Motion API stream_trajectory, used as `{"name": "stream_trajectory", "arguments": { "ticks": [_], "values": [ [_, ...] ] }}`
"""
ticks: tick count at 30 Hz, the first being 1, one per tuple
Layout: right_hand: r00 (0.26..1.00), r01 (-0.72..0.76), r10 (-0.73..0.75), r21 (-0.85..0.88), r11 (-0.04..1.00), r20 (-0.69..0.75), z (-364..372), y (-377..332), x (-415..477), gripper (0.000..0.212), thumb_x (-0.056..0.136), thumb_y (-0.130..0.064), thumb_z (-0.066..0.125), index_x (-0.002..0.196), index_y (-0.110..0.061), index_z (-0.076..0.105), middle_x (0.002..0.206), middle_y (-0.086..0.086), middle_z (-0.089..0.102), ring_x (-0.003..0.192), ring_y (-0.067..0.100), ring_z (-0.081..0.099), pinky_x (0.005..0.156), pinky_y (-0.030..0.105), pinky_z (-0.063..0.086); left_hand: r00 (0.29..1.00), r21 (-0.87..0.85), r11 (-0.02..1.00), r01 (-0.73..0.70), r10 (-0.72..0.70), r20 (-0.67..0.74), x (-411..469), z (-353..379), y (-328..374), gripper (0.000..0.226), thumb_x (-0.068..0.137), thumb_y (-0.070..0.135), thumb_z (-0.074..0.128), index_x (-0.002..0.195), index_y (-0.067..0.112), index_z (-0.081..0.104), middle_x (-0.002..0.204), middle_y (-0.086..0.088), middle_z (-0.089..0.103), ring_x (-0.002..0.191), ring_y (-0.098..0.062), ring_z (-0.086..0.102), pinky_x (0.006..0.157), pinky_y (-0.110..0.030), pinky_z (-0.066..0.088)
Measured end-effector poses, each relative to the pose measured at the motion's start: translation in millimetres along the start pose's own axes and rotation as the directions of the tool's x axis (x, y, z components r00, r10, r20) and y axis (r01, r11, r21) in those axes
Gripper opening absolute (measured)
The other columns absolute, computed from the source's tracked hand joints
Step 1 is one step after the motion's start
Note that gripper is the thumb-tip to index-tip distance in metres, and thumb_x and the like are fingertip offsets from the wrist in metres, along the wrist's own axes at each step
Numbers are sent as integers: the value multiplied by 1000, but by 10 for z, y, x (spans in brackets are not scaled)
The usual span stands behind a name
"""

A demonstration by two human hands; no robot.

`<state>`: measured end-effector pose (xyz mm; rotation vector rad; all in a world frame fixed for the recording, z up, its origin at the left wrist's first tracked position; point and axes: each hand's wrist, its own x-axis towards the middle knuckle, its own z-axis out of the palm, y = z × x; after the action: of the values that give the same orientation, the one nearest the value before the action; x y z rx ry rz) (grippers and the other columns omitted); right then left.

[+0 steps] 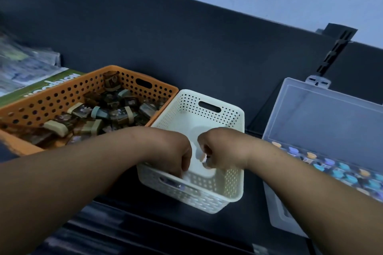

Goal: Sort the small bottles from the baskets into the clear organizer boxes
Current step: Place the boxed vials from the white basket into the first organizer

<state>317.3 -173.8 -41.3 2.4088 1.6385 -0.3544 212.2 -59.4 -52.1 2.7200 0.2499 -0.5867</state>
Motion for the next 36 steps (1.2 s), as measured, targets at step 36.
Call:
{"name": "stream_trajectory", "arguments": {
  "ticks": [36],
  "values": [
    [877, 248, 227, 804, 540, -423, -104, 557, -838, 10, 90, -8, 65, 91, -4, 56, 66, 5, 55, 63, 17, 58, 65, 35, 49, 866, -599, 762, -247, -103, -489, -53, -336, 600, 12, 84, 23, 71, 96, 27, 70, 84, -1, 68, 71, -12, 61, 63, -24, 51]
  ]
}}
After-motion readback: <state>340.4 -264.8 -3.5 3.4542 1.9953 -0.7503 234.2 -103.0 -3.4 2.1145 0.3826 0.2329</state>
